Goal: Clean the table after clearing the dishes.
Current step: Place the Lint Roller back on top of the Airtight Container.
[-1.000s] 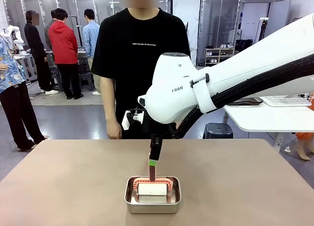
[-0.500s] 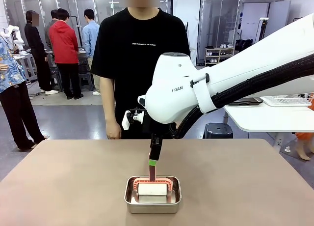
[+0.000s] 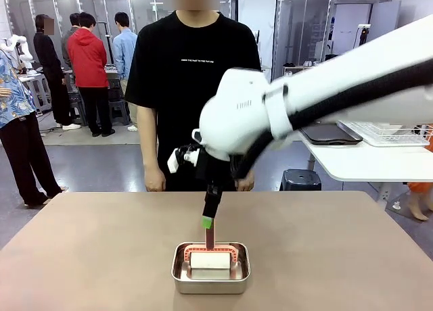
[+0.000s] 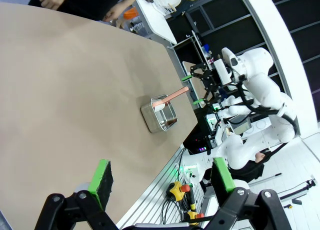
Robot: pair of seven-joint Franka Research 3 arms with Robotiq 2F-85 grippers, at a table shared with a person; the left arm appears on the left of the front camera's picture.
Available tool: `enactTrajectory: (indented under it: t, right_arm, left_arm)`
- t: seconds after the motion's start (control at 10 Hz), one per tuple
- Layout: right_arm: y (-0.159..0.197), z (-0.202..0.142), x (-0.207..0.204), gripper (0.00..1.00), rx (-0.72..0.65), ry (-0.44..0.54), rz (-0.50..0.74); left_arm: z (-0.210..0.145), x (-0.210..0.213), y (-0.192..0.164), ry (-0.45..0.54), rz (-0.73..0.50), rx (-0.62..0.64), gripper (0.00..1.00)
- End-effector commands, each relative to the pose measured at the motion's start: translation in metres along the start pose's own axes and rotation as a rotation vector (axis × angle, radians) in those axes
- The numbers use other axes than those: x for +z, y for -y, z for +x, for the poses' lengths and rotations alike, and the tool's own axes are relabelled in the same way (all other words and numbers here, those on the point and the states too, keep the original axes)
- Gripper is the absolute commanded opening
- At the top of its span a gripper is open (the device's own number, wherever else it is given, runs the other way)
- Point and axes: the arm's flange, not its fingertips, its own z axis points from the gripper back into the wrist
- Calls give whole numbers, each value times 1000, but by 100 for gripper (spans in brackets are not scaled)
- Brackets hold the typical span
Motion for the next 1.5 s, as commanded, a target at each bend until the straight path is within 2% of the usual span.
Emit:
enactTrajectory:
  t: [0.0, 0.1, 0.2, 0.3, 0.4, 0.5, 0.7, 0.8, 1.1, 1.3, 1.4]
  right_arm:
    - [22, -8, 60, 100, -182, 162, 132]
    - [31, -18, 83, 100, -263, 246, 199]
    - [46, -40, 102, 100, -386, 319, 248]
    - [60, -71, 117, 100, -501, 418, 349]
    - [74, -115, 129, 100, -620, 541, 503]
    - [89, -168, 140, 100, -718, 640, 600]
    - [106, -288, 148, 100, -998, 739, 630]
    - [108, -340, 149, 100, -1045, 798, 732]
    - [93, -479, 149, 100, -1178, 925, 694]
    - [72, -551, 144, 100, -1248, 945, 694]
    - [67, -579, 143, 100, -1210, 934, 695]
  left_arm:
    - [-3, 0, 4, 12, 9, -9, 100]
    - [-3, 0, 4, 12, 9, -9, 100]
    - [-3, 0, 4, 12, 9, -9, 100]
    - [-3, 0, 4, 12, 9, -9, 100]
    - [-3, 0, 4, 12, 9, -9, 100]
    - [-3, 0, 4, 12, 9, -9, 100]
    - [-3, 0, 4, 12, 9, -9, 100]
    - [-3, 0, 4, 12, 9, -9, 100]
    - [-3, 0, 4, 12, 9, -9, 100]
    - [-3, 0, 4, 12, 9, -9, 100]
    - [-3, 0, 4, 12, 9, -9, 100]
